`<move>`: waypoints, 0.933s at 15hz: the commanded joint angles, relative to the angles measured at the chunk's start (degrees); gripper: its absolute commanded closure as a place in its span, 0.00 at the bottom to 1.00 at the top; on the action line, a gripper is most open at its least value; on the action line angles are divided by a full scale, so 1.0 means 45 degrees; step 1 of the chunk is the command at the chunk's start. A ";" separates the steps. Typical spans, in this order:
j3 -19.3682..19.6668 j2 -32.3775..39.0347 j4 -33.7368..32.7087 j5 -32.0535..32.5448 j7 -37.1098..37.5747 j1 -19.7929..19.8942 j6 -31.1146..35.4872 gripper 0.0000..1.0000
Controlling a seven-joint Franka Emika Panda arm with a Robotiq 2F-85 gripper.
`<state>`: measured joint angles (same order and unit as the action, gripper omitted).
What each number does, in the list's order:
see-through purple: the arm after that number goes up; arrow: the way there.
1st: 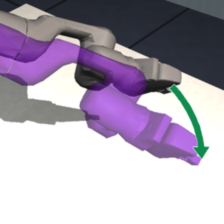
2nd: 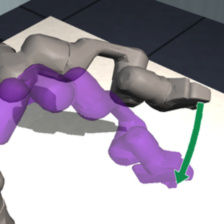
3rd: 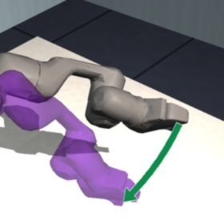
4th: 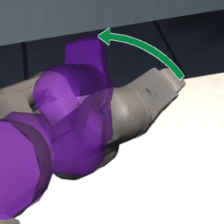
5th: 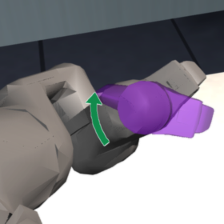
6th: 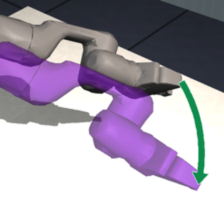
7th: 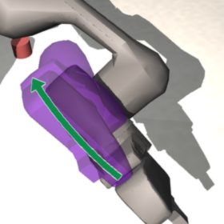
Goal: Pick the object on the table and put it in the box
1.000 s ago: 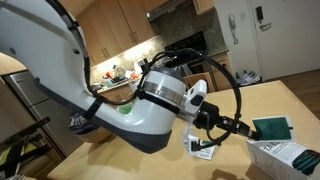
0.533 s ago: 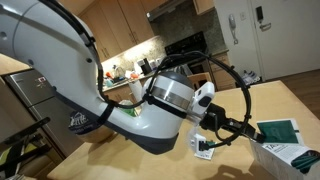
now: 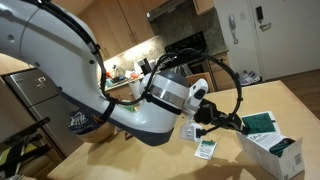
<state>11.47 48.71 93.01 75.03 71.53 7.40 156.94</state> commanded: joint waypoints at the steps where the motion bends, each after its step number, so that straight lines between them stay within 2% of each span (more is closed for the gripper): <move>1: -0.0768 -0.0012 0.0152 -0.1434 -0.2605 0.0453 0.0152 1.00; 4: -0.0942 -0.0194 0.0377 -0.2865 -0.4725 0.0481 0.0257 1.00; 7: -0.0680 -0.0239 0.0409 -0.3930 -0.6155 0.0037 0.0092 1.00; 11: -0.0176 -0.0326 0.0444 -0.4613 -0.7041 -0.0820 -0.0092 1.00; 14: 0.0164 -0.0346 0.0502 -0.4749 -0.7088 -0.1431 -0.0181 1.00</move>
<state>10.55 48.14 93.05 55.77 41.62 3.82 156.78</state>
